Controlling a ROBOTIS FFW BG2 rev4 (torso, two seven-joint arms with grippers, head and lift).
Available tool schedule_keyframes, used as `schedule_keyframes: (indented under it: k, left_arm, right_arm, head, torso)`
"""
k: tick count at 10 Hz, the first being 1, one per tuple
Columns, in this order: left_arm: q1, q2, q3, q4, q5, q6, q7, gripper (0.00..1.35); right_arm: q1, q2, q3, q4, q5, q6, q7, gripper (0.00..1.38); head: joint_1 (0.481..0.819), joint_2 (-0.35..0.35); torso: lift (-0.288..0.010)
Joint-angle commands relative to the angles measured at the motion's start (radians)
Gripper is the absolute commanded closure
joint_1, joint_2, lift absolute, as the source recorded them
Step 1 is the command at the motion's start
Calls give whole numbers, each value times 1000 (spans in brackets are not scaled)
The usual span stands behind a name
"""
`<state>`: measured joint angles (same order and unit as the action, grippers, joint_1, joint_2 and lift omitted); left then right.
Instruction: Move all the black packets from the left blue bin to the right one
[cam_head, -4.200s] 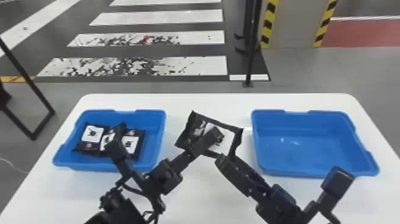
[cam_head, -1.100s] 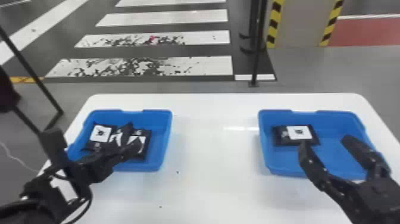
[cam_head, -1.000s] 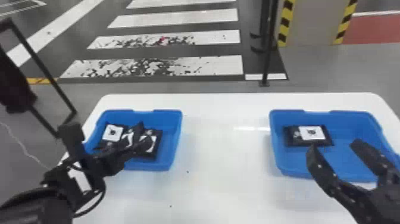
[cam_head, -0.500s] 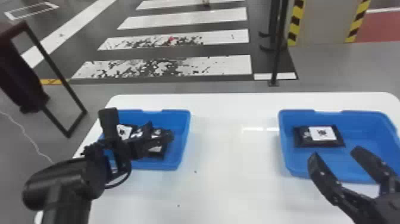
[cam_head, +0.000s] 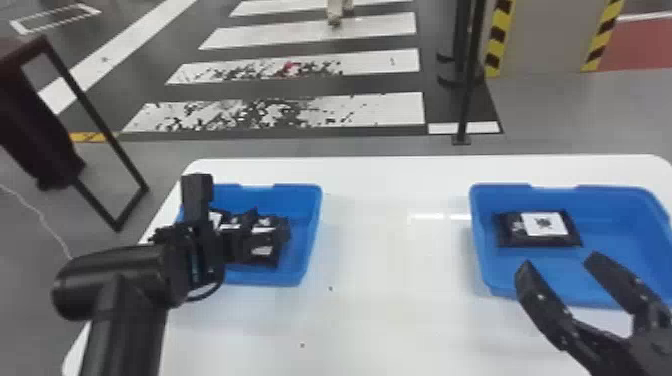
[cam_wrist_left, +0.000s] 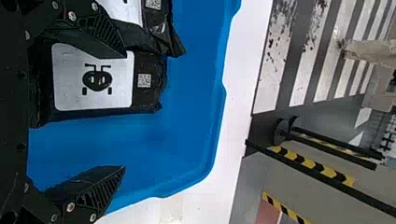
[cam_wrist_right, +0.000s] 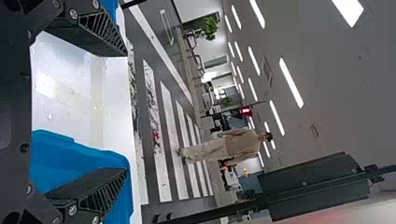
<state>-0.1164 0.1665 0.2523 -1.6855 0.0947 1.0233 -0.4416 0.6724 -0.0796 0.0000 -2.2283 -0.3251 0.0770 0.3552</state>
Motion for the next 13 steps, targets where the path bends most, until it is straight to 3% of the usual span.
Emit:
schedule_keyframes:
  k: [1, 2, 3, 4, 6, 8, 10, 11, 13]
  left_arm:
    - [-19, 5, -9, 25, -17, 39, 1, 182]
    - [-29, 5, -11, 42, -39, 59, 3, 194]
    - [-36, 7, -15, 59, -37, 54, 3, 303]
    - [-41, 7, -23, 64, -41, 57, 1, 708]
    - [-36, 7, -21, 64, -39, 12, 1, 1122]
    - [-31, 8, -27, 62, -59, 20, -8, 1185]
    - [-36, 14, -37, 64, -123, 54, -26, 1188]
    - [-29, 11, -27, 62, -111, 47, -23, 1144]
    - [-24, 7, -13, 59, -83, 44, -22, 248]
  right_arm:
    - [0, 0, 0, 6, -12, 9, 1, 153]
    - [0, -2, 0, 8, -14, 9, 2, 154]
    - [0, -3, 0, 8, -16, 11, 4, 154]
    - [0, -5, 0, 8, -22, 16, 4, 154]
    - [0, -5, 0, 13, -30, 24, 4, 154]
    - [0, -5, 0, 13, -40, 26, 4, 157]
    - [2, -5, 0, 13, -46, 28, 4, 157]
    - [2, -5, 0, 13, -50, 28, 4, 159]
    - [5, -5, 0, 13, -54, 31, 5, 159]
  head:
    - [695, 205]
    - [695, 206]
    - [695, 211]
    - [695, 214]
    - [695, 212]
    - [695, 212]
    - [695, 217]
    - [695, 221]
    - [695, 231]
  torso:
    - [-140]
    - [-140]
    - [-140]
    - [-140]
    - [-140]
    - [-140]
    - [-140]
    - [-140]
    - [-140]
